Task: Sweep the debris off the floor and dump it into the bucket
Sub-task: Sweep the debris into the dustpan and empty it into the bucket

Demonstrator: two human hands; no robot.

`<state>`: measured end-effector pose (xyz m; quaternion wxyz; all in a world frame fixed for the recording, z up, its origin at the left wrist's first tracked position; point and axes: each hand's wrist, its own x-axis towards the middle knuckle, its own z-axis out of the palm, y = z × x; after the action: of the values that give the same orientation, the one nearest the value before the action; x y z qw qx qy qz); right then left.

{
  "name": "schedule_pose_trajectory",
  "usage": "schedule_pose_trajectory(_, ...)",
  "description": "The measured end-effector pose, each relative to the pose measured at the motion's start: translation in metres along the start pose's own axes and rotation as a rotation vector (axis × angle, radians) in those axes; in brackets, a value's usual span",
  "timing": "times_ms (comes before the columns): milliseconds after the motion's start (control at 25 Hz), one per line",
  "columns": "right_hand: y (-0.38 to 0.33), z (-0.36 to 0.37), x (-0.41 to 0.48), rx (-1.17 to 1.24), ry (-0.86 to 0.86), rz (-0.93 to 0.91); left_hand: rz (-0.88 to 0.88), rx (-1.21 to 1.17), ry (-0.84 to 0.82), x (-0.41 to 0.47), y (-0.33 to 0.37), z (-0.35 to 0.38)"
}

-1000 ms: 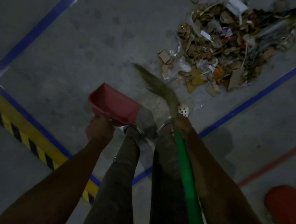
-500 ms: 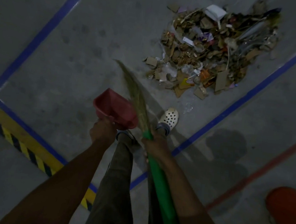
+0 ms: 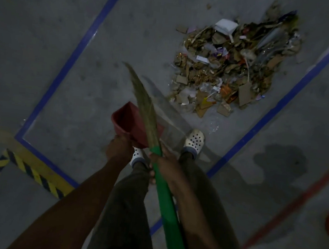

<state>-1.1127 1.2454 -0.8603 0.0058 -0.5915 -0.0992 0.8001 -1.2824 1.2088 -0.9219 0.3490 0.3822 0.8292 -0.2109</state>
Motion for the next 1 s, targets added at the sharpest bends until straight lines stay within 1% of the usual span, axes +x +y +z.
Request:
schedule_pose_trajectory(40,-0.017,0.004,0.019,-0.036,0.031,-0.018,0.001,0.004,-0.009,0.006,-0.003,-0.005)
schedule_pose_trajectory(120,-0.052,0.003,0.058,-0.088,0.161,-0.004,-0.004,-0.007,-0.010,0.023,-0.012,-0.014)
schedule_pose_trajectory(160,-0.063,0.002,0.075,-0.059,0.229,0.010,0.016,0.000,0.001,0.035,-0.019,-0.017)
schedule_pose_trajectory(240,-0.068,0.006,0.086,0.065,0.315,0.003,0.120,0.053,0.024,0.062,-0.034,-0.024)
schedule_pose_trajectory(360,-0.044,0.044,0.069,0.306,0.294,-0.071,0.269,0.129,0.047,0.101,-0.060,-0.046)
schedule_pose_trajectory(440,-0.031,0.078,0.048,0.418,0.228,-0.067,0.303,0.137,0.066,0.117,-0.080,-0.067)
schedule_pose_trajectory(480,-0.026,0.093,0.038,0.463,0.221,-0.083,0.328,0.146,0.087,0.122,-0.089,-0.080)
schedule_pose_trajectory(640,-0.021,0.121,0.025,0.667,0.379,-0.227,0.481,0.308,0.144,0.148,-0.105,-0.132)
schedule_pose_trajectory(720,-0.021,0.117,0.036,0.751,0.480,-0.258,0.562,0.392,0.119,0.166,-0.095,-0.150)
schedule_pose_trajectory(880,-0.018,0.107,0.071,0.878,0.671,-0.221,0.689,0.552,0.072,0.200,-0.041,-0.166)
schedule_pose_trajectory(1000,-0.025,0.103,0.106,1.084,0.684,-0.208,0.841,0.681,0.068,0.237,0.004,-0.172)
